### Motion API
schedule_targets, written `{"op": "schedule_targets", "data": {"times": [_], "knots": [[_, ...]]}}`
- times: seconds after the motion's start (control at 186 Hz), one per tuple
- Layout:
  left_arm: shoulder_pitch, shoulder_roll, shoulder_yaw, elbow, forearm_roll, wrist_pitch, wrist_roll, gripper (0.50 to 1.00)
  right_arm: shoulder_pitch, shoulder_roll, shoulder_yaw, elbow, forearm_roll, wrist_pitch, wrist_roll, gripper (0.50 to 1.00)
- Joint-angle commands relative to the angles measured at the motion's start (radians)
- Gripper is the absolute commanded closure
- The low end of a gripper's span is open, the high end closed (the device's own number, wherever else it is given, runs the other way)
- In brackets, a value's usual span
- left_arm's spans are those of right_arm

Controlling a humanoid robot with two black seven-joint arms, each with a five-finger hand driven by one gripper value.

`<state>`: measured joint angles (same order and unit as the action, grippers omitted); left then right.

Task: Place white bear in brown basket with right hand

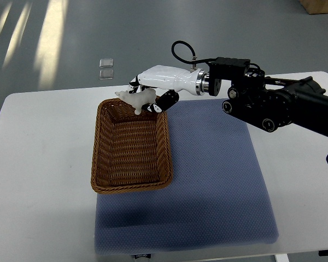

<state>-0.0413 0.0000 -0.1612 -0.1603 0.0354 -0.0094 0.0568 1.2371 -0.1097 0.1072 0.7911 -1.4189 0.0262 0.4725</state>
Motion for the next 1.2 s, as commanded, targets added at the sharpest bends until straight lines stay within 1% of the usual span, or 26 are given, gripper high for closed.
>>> {"op": "schedule_targets", "data": {"times": [0.0,0.07,0.129,0.177,0.183,0.231,0.237,0.253,0.258,0.269,0.296,0.323,0.339,0.355,0.403,0.441,0.468,0.548,0.565,0.597,0.694,0.855,0.935,1.005,1.194], "knots": [[0.001,0.000,0.000,0.001,0.000,0.000,0.000,0.500,0.004,0.031,-0.015,-0.001,-0.003,0.000,0.000,1.000],[0.001,0.000,0.000,0.001,0.001,-0.001,0.000,0.500,0.001,0.035,-0.029,-0.001,-0.011,0.000,0.001,0.998],[0.003,0.000,0.000,0.001,0.000,-0.001,0.000,0.500,-0.004,0.035,-0.044,-0.001,-0.014,-0.002,0.001,0.963],[0.003,0.000,0.000,0.001,0.000,-0.001,0.000,0.500,-0.007,0.035,-0.052,-0.001,-0.014,-0.003,0.001,0.944],[0.003,0.000,0.000,0.001,0.000,-0.001,0.000,0.500,-0.007,0.035,-0.052,-0.001,-0.014,-0.003,0.001,0.934],[0.003,0.000,0.000,0.001,0.000,-0.001,0.000,0.500,-0.008,0.035,-0.055,-0.001,-0.014,-0.003,0.003,0.901],[0.003,0.000,0.000,0.001,0.000,-0.001,0.000,0.500,-0.008,0.035,-0.055,-0.001,-0.014,-0.005,0.005,0.889],[0.003,0.000,0.000,0.001,0.000,-0.001,0.000,0.500,-0.010,0.035,-0.055,-0.001,-0.014,-0.005,0.005,0.879],[0.003,0.000,0.000,0.001,0.001,-0.001,0.000,0.500,-0.010,0.035,-0.057,-0.001,-0.014,-0.005,0.006,0.865],[0.003,0.000,0.000,0.001,0.000,-0.001,0.000,0.500,-0.010,0.035,-0.055,-0.001,-0.014,-0.006,0.008,0.855],[0.003,0.000,0.000,0.001,0.000,-0.001,0.000,0.500,-0.011,0.035,-0.057,-0.001,-0.014,-0.008,0.008,0.840],[0.003,0.000,0.002,0.001,0.000,-0.003,0.000,0.500,-0.011,0.035,-0.057,-0.001,-0.014,-0.009,0.008,0.810],[0.003,0.000,0.000,0.001,0.000,-0.003,0.000,0.500,-0.011,0.036,-0.055,-0.001,-0.014,-0.009,0.008,0.801],[0.003,0.000,0.000,0.001,0.000,-0.003,0.000,0.500,-0.013,0.036,-0.055,-0.001,-0.014,-0.009,0.009,0.779],[0.003,0.000,0.000,0.001,0.001,-0.004,0.000,0.500,-0.013,0.036,-0.055,-0.001,-0.014,-0.011,0.009,0.748],[0.003,0.000,0.000,0.001,0.001,-0.006,0.000,0.500,-0.011,0.036,-0.055,-0.001,-0.014,-0.009,0.009,0.738],[0.003,0.000,0.000,0.001,0.001,-0.006,-0.002,0.500,-0.011,0.035,-0.055,-0.001,-0.014,-0.011,0.009,0.709],[0.003,0.000,0.002,-0.001,0.001,-0.007,0.000,0.500,-0.013,0.035,-0.055,-0.001,-0.014,-0.011,0.011,0.658],[0.003,0.000,0.000,-0.001,0.001,-0.007,0.000,0.500,-0.013,0.035,-0.053,-0.003,-0.014,-0.011,0.011,0.634],[0.003,0.000,0.000,-0.001,0.001,-0.007,0.000,0.500,-0.015,0.035,-0.055,-0.001,-0.014,-0.011,0.011,0.607],[0.003,0.000,0.000,0.001,0.001,-0.007,0.000,0.500,-0.016,0.033,-0.049,-0.001,-0.012,-0.018,0.011,0.603],[0.003,0.000,0.000,0.001,0.001,-0.007,0.000,0.500,-0.024,0.022,-0.038,-0.010,0.006,-0.063,0.009,0.601],[0.003,0.000,0.000,0.001,0.000,-0.007,0.000,0.500,-0.051,0.013,-0.017,-0.012,0.008,-0.089,0.009,0.601],[0.003,0.000,0.000,0.001,0.000,-0.007,0.000,0.500,-0.100,0.012,0.060,-0.013,0.008,-0.111,0.003,0.601],[0.003,0.000,0.000,0.002,0.000,-0.007,0.000,0.500,-0.265,0.015,0.344,-0.062,0.008,-0.118,0.001,0.603]]}}
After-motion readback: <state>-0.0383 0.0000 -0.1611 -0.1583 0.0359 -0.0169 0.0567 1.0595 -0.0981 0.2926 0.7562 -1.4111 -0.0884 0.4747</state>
